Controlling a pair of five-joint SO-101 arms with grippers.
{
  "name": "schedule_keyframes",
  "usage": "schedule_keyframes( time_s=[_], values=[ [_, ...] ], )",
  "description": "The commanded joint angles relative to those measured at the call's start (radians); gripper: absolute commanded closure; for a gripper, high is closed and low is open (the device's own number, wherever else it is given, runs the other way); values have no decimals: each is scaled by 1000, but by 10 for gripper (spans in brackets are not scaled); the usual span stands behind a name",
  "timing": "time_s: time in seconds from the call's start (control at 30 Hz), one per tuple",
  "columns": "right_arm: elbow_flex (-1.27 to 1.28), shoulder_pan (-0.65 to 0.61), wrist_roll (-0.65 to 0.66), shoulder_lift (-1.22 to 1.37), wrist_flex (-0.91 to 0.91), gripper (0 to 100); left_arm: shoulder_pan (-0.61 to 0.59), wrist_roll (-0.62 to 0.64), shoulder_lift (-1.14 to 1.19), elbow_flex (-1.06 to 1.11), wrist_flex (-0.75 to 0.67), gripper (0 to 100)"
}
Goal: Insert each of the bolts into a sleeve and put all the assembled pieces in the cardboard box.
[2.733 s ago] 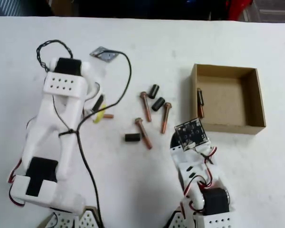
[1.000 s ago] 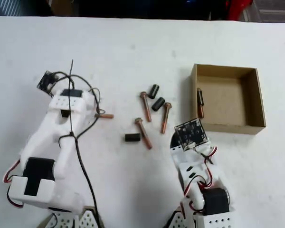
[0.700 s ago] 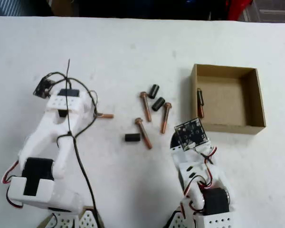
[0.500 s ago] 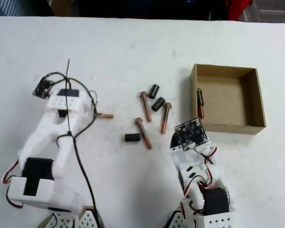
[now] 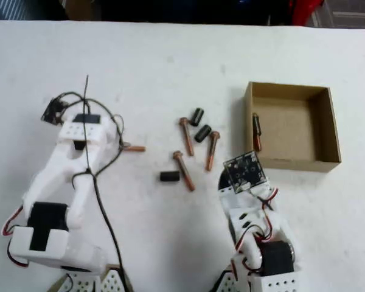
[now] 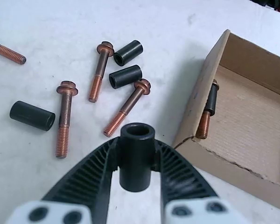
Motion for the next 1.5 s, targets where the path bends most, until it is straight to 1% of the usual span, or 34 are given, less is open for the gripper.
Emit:
schedule_keyframes(
  time_s=[0.0,0.07,0.2,0.6,0.67,0.73,0.77,0.83,0.9,1.17,1.23,1.47],
  values=[
    [-11,7,12,-12,1,981,-12,12,61,-44,-74,849],
    [-11,7,12,-12,1,981,-27,12,97,-54,-95,849],
    [-11,7,12,-12,1,981,-56,14,131,-78,-95,849],
    [-11,7,12,-12,1,981,-48,14,229,-146,-95,852],
    [-11,7,12,-12,1,981,-50,14,231,-153,-81,890],
    [-11,7,12,-12,1,981,-53,14,234,-176,-46,967],
    [-11,7,12,-12,1,981,-54,14,236,-190,-25,985],
    [-11,7,12,-12,1,981,-54,12,237,-206,2,957],
    [-11,7,12,-12,1,981,-51,12,237,-207,6,976],
    [-11,7,12,-12,1,981,-44,5,231,-213,8,976],
    [-11,7,12,-12,1,981,-31,-48,231,-213,9,976],
    [-11,7,12,-12,1,981,-31,-330,231,-213,11,976]
  ],
)
